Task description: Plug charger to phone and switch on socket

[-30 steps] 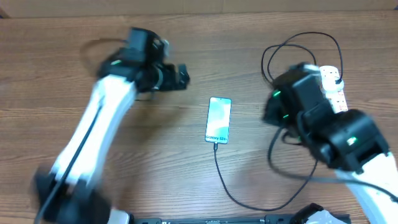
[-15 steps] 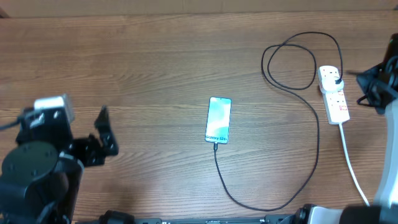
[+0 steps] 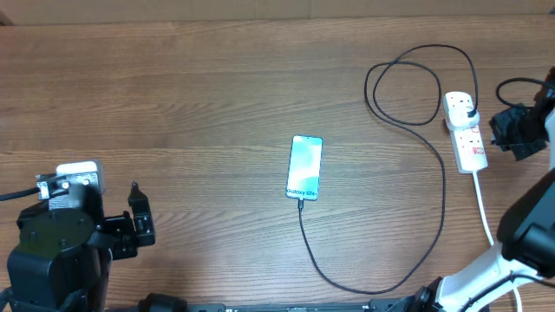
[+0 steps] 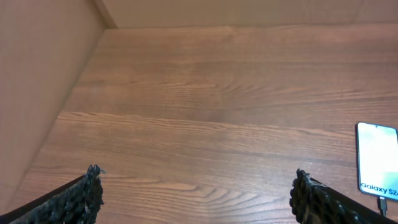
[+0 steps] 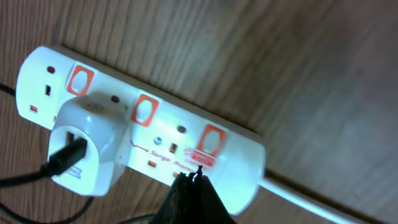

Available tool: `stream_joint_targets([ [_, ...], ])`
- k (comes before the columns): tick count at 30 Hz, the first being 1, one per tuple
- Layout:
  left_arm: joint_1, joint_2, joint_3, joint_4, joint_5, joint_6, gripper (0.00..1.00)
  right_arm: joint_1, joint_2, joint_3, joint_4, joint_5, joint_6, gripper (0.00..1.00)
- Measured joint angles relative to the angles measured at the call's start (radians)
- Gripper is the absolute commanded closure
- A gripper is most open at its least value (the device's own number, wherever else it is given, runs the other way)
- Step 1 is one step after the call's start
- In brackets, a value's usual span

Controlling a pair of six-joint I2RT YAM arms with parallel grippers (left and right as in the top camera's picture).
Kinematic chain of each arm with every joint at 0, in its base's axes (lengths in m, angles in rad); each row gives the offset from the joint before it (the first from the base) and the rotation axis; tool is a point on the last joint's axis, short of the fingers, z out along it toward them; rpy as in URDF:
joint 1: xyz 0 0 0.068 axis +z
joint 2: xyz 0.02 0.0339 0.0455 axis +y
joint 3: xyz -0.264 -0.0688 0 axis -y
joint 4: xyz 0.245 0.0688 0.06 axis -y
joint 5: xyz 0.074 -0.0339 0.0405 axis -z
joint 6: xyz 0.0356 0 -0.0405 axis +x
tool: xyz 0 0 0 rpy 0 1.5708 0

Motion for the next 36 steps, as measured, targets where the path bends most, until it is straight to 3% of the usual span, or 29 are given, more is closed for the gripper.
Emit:
stream_joint_targets([
  [9, 0.033, -0.027, -0.002, -0.003, -0.003, 0.0, 0.0, 0.001, 0.094, 0.009, 0.113, -0.096, -0.023, 0.96],
  [18, 0.192, -0.264, -0.005, -0.005, -0.003, 0.001, 0.0, 0.005, 0.12, 0.009, 0.145, -0.13, -0.026, 0.96],
  [26, 0.199, -0.402, -0.005, -0.01, -0.003, 0.001, 0.0, 0.007, 0.122, 0.009, 0.163, -0.134, -0.026, 0.96],
  [36, 0.199, -0.408, -0.005, -0.01, -0.003, 0.001, 0.0, 0.042, 0.163, 0.027, 0.16, -0.094, -0.025, 0.96],
])
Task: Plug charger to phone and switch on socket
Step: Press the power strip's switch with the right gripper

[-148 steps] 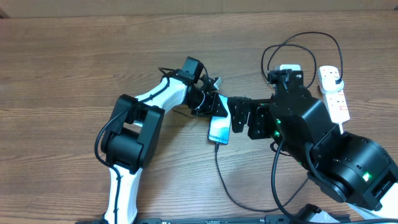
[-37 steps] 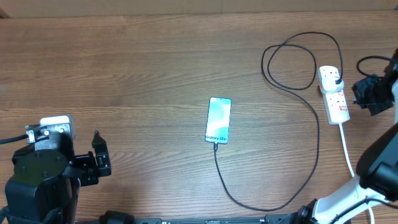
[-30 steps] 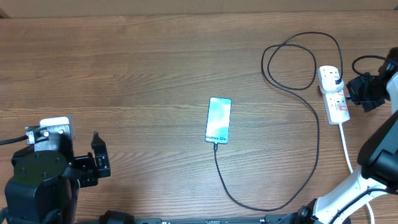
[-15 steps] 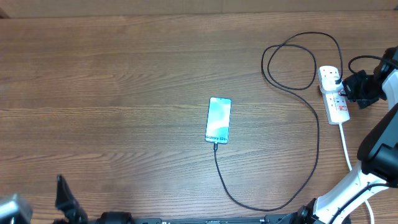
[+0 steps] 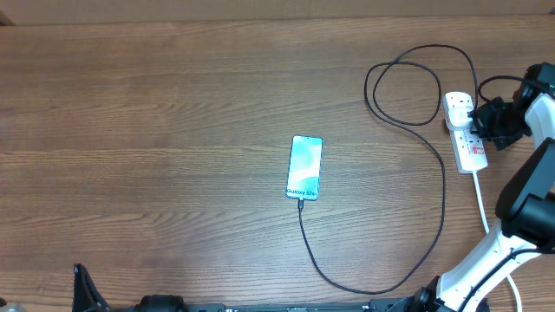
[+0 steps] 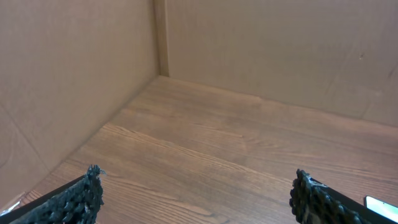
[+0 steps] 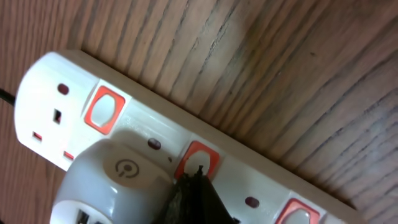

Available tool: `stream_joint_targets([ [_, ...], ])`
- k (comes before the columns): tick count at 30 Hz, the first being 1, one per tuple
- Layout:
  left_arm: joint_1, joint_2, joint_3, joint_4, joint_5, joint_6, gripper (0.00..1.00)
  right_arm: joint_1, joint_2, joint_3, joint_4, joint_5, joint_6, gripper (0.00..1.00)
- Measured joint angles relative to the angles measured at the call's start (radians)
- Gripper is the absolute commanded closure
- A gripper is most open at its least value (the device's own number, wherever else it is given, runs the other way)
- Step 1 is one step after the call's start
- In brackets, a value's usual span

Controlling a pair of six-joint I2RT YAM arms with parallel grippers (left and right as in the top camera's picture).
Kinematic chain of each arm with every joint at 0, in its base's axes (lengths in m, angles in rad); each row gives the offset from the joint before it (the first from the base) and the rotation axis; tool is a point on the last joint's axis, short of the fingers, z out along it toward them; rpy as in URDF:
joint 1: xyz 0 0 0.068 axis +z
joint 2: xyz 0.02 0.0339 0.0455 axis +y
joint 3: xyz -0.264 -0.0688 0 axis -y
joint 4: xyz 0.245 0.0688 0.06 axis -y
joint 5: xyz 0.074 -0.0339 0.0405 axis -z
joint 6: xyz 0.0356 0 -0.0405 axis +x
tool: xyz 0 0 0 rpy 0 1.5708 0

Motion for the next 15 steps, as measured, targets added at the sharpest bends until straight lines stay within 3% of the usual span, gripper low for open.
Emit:
stream_joint_targets([
  [10, 0.0, -0.008, -0.002, 0.0, 0.0, 0.0, 0.0, 0.045, 0.011, 0.144, -0.224, 0.03, -0.002, 0.96],
  [15, 0.0, -0.068, -0.002, 0.0, 0.0, 0.0, 0.0, 0.003, 0.011, 0.222, -0.24, 0.036, 0.026, 0.96],
])
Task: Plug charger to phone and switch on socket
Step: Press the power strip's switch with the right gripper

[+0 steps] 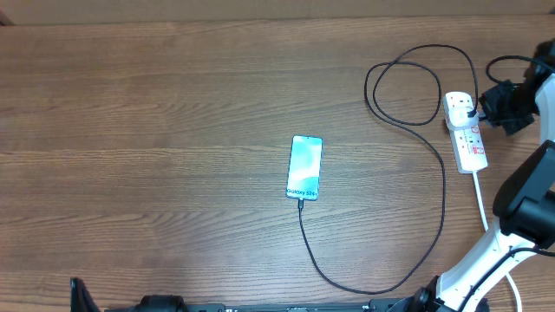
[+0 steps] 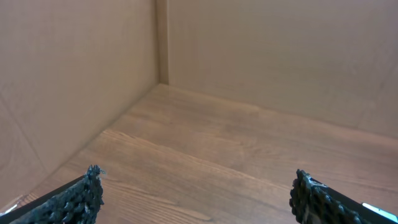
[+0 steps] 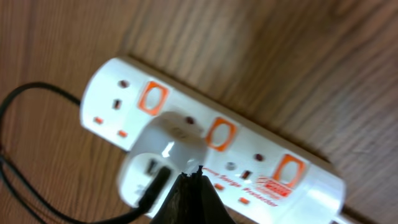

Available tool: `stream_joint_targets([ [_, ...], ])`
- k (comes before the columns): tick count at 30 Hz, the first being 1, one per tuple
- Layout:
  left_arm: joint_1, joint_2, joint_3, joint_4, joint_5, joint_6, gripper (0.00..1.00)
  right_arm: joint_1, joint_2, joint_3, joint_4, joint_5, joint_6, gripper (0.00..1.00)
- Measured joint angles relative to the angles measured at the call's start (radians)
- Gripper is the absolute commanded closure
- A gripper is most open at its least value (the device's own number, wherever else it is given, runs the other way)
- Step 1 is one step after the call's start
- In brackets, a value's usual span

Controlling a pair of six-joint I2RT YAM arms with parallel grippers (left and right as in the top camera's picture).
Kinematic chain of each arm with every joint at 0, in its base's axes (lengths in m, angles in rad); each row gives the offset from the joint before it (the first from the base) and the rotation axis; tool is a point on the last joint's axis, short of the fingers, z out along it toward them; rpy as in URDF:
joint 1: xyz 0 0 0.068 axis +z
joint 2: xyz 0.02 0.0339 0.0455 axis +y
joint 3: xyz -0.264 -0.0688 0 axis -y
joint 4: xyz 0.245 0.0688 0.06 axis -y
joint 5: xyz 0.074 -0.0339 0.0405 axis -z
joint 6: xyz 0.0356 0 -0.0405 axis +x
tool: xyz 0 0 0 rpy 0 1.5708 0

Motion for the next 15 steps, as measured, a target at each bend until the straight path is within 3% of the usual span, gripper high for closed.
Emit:
stream_joint_targets([
  [9, 0.009, -0.139, 0.0, -0.018, -0.001, 0.0, 0.0, -0.03, 0.076, 0.0, 0.009, -0.046, -0.035, 0.96],
  [15, 0.047, -0.161, 0.0, -0.201, -0.003, 0.002, 0.0, -0.031, 0.085, 0.0, 0.014, -0.061, -0.037, 0.96],
])
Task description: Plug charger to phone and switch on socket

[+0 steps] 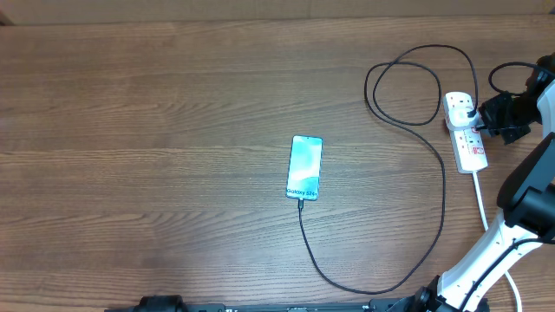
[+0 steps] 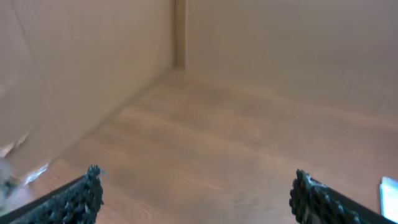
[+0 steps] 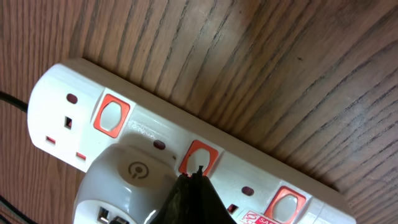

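Observation:
The phone lies screen-up mid-table with the black cable plugged into its near end. The cable loops back to the white charger seated in the white power strip. My right gripper is shut, empty, its tip touching the strip's middle orange switch beside the charger; from overhead the right gripper reaches the strip from the right. My left gripper is open, empty, far from everything; a corner of the phone shows at its right edge.
Cardboard walls close off the table's left and back. Two more orange switches sit on the strip, one on each side of the middle one. The strip's white lead runs toward the front right, beside the right arm's base.
My right gripper has come down closer to the strip, its tip now on the middle switch. The left wrist view has shifted and blurred, so the left arm has moved.
First my left arm stood at the table's front left and my shut right gripper pointed at the strip's far end. Then the left arm was off the table and the right tip sat at the middle switch. It backed away, and now touches that switch again.

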Available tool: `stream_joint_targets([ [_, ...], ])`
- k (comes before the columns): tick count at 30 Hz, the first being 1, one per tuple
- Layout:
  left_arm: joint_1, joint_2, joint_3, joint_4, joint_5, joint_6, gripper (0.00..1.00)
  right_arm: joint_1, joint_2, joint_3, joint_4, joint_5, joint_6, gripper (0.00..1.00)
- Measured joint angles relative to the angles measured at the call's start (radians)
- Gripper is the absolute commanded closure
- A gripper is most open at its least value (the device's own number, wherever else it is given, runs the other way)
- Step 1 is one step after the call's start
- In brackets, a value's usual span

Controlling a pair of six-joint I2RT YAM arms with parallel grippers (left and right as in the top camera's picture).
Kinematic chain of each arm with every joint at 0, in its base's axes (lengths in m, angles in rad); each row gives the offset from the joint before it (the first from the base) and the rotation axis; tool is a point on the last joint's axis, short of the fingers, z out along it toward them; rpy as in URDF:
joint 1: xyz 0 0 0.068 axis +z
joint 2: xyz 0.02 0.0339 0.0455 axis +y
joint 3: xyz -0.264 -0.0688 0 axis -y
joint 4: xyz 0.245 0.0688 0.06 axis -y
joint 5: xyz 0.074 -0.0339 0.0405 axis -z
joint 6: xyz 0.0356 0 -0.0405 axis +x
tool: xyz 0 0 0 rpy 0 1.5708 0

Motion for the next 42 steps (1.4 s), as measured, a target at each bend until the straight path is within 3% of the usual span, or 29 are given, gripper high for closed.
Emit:
stream_joint_targets([
  [3, 0.002, -0.001, -0.002, -0.091, 0.0, 0.0, 0.0, 0.001, 0.002, 0.0, 0.003, 0.0, -0.001, 0.96],
  [12, 0.002, -0.002, -0.002, -0.095, 0.0, 0.0, 0.0, 0.041, 0.034, 0.007, -0.014, 0.061, -0.004, 0.96],
  [23, 0.006, -0.066, -0.008, -0.095, 0.0, 0.0, 0.0, 0.089, 0.01, 0.075, -0.217, 0.067, -0.02, 0.96],
  [28, 0.068, -0.143, 0.011, -0.098, -0.004, 0.0, 0.0, 0.027, -0.229, 0.166, -0.285, 0.042, -0.02, 0.96],
  [29, 0.087, -0.143, 0.01, -0.099, -0.004, 0.0, 0.0, 0.005, -0.344, 0.214, -0.283, 0.012, -0.019, 0.96],
  [35, 0.097, -0.143, 0.009, -0.098, -0.004, 0.0, 0.0, -0.083, -0.735, 0.431, -0.001, -0.215, -0.013, 0.92],
  [37, 0.097, -0.143, 0.009, -0.098, -0.004, 0.0, 0.0, -0.086, -0.952, 0.544, 0.109, -0.303, -0.013, 0.89],
  [42, 0.097, -0.143, 0.009, -0.098, -0.004, 0.0, 0.0, -0.086, -1.022, 0.661, 0.075, -0.458, 0.007, 0.83],
])
